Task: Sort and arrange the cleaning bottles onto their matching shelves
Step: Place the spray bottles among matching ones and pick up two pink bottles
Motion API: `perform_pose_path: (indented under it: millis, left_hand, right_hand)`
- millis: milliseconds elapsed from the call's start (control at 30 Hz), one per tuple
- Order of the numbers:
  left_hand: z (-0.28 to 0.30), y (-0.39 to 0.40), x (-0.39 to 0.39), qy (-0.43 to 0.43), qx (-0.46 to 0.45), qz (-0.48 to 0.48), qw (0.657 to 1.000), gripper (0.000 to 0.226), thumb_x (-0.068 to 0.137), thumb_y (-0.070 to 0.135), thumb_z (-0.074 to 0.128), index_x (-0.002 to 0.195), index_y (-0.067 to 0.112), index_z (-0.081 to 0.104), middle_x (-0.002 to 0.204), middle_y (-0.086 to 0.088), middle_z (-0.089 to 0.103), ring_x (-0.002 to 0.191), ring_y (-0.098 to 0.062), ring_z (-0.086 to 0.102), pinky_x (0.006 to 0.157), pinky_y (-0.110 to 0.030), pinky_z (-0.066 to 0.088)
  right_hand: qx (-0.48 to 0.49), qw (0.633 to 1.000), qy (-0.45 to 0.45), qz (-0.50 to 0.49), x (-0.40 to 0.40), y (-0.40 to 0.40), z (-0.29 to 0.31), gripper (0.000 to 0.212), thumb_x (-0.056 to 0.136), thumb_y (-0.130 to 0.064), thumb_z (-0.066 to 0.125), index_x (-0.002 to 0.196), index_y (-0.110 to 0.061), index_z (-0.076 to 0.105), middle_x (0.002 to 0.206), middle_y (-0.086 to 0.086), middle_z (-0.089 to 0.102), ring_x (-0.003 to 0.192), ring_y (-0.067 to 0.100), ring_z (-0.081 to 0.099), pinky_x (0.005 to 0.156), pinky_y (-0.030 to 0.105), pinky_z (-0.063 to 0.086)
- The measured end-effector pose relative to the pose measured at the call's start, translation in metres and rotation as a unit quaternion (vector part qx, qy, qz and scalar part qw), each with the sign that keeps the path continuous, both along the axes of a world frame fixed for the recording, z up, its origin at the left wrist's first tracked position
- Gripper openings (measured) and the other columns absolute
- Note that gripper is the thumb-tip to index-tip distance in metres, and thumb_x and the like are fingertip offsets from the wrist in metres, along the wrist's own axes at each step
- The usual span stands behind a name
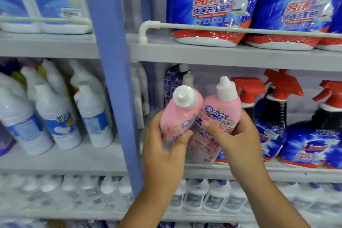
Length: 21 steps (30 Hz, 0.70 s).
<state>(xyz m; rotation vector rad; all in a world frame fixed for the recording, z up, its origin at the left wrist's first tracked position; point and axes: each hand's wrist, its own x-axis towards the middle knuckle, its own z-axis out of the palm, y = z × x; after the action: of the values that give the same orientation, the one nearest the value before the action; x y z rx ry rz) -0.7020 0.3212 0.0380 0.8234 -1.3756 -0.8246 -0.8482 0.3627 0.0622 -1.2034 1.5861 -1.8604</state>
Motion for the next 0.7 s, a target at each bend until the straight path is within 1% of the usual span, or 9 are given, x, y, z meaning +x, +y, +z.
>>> perform_pose_path:
  millis: [67, 100, 200, 267, 367, 433, 567, 633, 700]
  left_hand:
    - [0.004, 0.02, 0.018, 0.007, 0.013, -0.023, 1.0, 0.06, 0.079, 0.027, 0.083, 0.115, 0.065, 0.055, 0.12, 0.025, 0.066, 0.114, 0.003, 0.064, 0.089, -0.01, 0.049]
    - [0.006, 0.029, 0.028, 0.022, 0.027, -0.037, 0.999, 0.059, 0.078, 0.023, 0.083, 0.113, 0.063, 0.059, 0.118, 0.023, 0.069, 0.111, 0.003, 0.066, 0.087, -0.011, 0.051]
    - [0.004, 0.051, 0.059, 0.056, 0.073, -0.052, 0.994, 0.051, 0.074, 0.014, 0.083, 0.11, 0.048, 0.067, 0.11, 0.018, 0.075, 0.103, -0.001, 0.071, 0.083, -0.018, 0.056]
    - [0.005, 0.064, 0.082, 0.064, 0.102, -0.027, 0.992, 0.047, 0.072, 0.018, 0.081, 0.108, 0.047, 0.069, 0.109, 0.016, 0.077, 0.102, -0.003, 0.072, 0.083, -0.023, 0.058]
    - [0.002, 0.081, 0.121, 0.069, 0.131, 0.022, 0.989, 0.043, 0.072, 0.018, 0.08, 0.106, 0.043, 0.072, 0.106, 0.011, 0.078, 0.098, -0.005, 0.073, 0.077, -0.02, 0.058]
    - [0.0, 0.094, 0.146, 0.059, 0.141, 0.056, 0.987, 0.039, 0.075, 0.015, 0.08, 0.11, 0.032, 0.07, 0.103, 0.008, 0.079, 0.095, -0.008, 0.074, 0.074, -0.021, 0.059]
    - [-0.003, 0.119, 0.189, 0.085, 0.153, 0.125, 0.977, 0.034, 0.084, 0.001, 0.074, 0.11, 0.022, 0.069, 0.101, 0.0, 0.079, 0.091, -0.014, 0.075, 0.07, -0.021, 0.058]
    - [0.0, 0.131, 0.21, 0.091, 0.146, 0.161, 0.972, 0.032, 0.087, 0.002, 0.073, 0.112, 0.022, 0.069, 0.101, 0.0, 0.079, 0.089, -0.012, 0.075, 0.066, -0.02, 0.058]
    - [0.003, 0.139, 0.23, 0.091, 0.141, 0.19, 0.967, 0.028, 0.089, 0.007, 0.072, 0.111, 0.025, 0.069, 0.098, 0.005, 0.079, 0.081, -0.006, 0.075, 0.055, -0.017, 0.054]
  right_hand:
    - [0.004, 1.0, 0.015, 0.012, 0.009, 0.014, 0.005, 0.041, 0.078, -0.012, 0.085, 0.114, -0.025, 0.07, 0.102, -0.002, 0.078, 0.094, 0.017, 0.075, 0.081, 0.041, 0.061]
    - [0.007, 1.0, 0.017, 0.021, 0.013, 0.02, 0.007, 0.04, 0.077, -0.013, 0.085, 0.112, -0.026, 0.071, 0.1, -0.002, 0.078, 0.093, 0.017, 0.076, 0.081, 0.042, 0.061]
    - [0.02, 0.998, 0.012, 0.064, 0.027, 0.037, 0.014, 0.035, 0.076, -0.012, 0.084, 0.105, -0.026, 0.072, 0.095, -0.003, 0.079, 0.087, 0.015, 0.076, 0.078, 0.042, 0.061]
    - [0.039, 0.993, 0.004, 0.107, 0.037, 0.044, 0.014, 0.033, 0.077, -0.009, 0.083, 0.103, -0.026, 0.073, 0.093, -0.005, 0.079, 0.085, 0.014, 0.076, 0.075, 0.038, 0.061]
    - [0.056, 0.985, -0.008, 0.166, 0.056, 0.055, 0.01, 0.035, 0.076, -0.007, 0.084, 0.102, -0.028, 0.074, 0.092, -0.007, 0.08, 0.084, 0.012, 0.076, 0.073, 0.035, 0.059]
    - [0.07, 0.979, -0.024, 0.192, 0.075, 0.059, 0.002, 0.035, 0.075, -0.005, 0.085, 0.101, -0.026, 0.074, 0.091, -0.005, 0.08, 0.084, 0.014, 0.077, 0.076, 0.038, 0.06]
    - [0.091, 0.966, -0.036, 0.239, 0.113, 0.067, -0.009, 0.033, 0.073, -0.006, 0.086, 0.099, -0.024, 0.075, 0.088, -0.002, 0.08, 0.082, 0.017, 0.077, 0.076, 0.043, 0.062]
    - [0.095, 0.959, -0.038, 0.263, 0.131, 0.07, -0.008, 0.032, 0.074, -0.008, 0.086, 0.1, -0.022, 0.075, 0.088, -0.001, 0.08, 0.084, 0.02, 0.077, 0.078, 0.046, 0.063]
    - [0.095, 0.952, -0.034, 0.287, 0.149, 0.071, -0.005, 0.031, 0.076, -0.01, 0.085, 0.101, -0.024, 0.075, 0.089, -0.002, 0.08, 0.084, 0.019, 0.077, 0.078, 0.045, 0.063]
